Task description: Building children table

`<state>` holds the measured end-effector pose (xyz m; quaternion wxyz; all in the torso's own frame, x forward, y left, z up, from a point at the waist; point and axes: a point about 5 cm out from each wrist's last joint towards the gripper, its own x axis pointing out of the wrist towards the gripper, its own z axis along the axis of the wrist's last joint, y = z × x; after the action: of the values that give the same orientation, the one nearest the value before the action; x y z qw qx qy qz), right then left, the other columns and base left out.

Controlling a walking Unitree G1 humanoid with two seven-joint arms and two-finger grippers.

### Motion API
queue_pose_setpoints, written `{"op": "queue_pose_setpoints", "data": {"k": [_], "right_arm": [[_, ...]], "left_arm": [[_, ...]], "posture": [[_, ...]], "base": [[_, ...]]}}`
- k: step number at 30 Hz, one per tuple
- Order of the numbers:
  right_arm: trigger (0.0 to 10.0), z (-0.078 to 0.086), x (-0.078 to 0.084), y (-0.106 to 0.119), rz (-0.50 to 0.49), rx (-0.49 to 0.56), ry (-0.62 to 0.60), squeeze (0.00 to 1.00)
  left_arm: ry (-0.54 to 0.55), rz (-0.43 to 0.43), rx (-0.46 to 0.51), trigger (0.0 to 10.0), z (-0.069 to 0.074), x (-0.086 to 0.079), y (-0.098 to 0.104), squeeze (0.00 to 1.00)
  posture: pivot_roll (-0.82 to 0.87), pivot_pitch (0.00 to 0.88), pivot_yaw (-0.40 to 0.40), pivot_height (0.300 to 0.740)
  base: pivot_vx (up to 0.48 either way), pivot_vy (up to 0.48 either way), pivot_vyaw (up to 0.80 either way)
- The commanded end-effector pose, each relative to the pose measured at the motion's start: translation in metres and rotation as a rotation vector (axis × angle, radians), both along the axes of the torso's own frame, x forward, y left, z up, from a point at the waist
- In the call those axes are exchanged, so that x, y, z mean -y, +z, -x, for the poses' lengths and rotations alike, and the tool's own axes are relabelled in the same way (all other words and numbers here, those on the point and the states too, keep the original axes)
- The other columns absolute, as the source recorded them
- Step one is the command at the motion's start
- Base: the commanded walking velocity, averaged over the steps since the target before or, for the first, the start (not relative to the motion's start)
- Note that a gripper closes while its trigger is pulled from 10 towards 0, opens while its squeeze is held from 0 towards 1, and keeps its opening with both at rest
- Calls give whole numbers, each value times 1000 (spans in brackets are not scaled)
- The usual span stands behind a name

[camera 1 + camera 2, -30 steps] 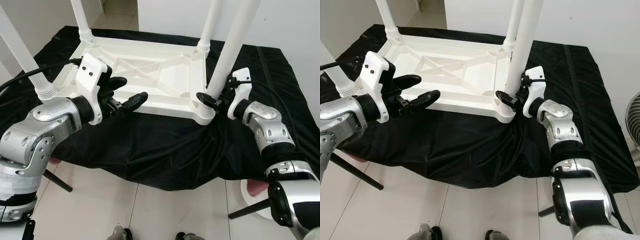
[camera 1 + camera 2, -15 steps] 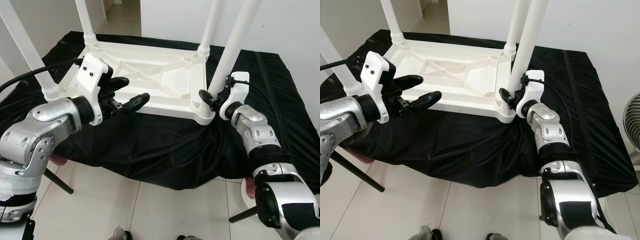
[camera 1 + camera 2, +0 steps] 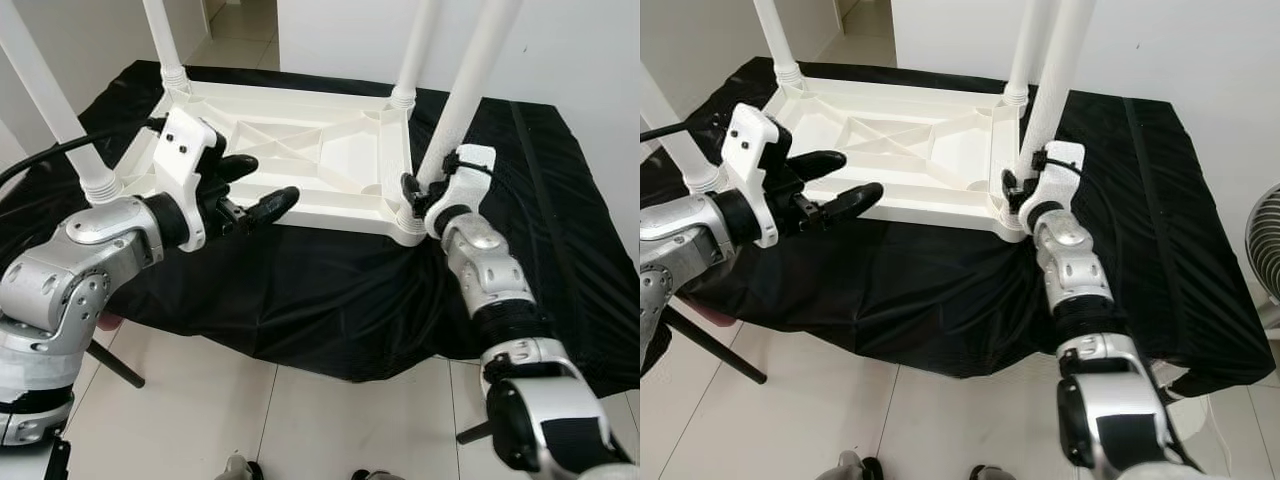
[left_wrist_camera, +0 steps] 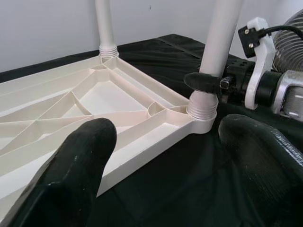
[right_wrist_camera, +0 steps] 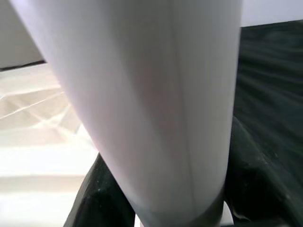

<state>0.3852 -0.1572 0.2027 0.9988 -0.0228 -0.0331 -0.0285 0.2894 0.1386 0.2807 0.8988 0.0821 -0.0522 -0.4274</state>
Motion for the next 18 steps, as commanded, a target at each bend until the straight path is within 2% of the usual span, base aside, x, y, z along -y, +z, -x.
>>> {"op": "queue_pose_setpoints", "data": {"k": [1, 4, 8, 16, 17, 18], "right_arm": [[0, 14, 24, -67, 5, -292, -145, 0], [0, 20, 23, -72, -42, -306, -269, 0], [0, 23, 20, -70, -41, -290, -325, 0], [0, 21, 17, -67, -47, -278, -308, 0], [10000, 20, 11, -62, -23, -250, -248, 0], [10000, 18, 3, -55, -49, -199, -165, 1000]], "left_arm": [[-66, -17, -15, 10000, 5, 1, -2, 0], [-69, -16, -16, 10000, 5, 2, -3, 0], [-72, -15, -16, 10000, 5, 3, -3, 0], [-73, -15, -16, 10000, 5, 3, -3, 0], [-72, -15, -15, 10000, 5, 3, -3, 0], [-71, -15, -14, 10000, 5, 3, -3, 0]], "posture": [[5, 175, 38, 740], [3, 173, 39, 740], [2, 171, 38, 740], [2, 171, 38, 740], [3, 163, 35, 740], [3, 163, 35, 740]], "base": [[0, 0, 0], [0, 0, 0], [0, 0, 0], [0, 0, 0], [0, 0, 0], [0, 0, 0]]}}
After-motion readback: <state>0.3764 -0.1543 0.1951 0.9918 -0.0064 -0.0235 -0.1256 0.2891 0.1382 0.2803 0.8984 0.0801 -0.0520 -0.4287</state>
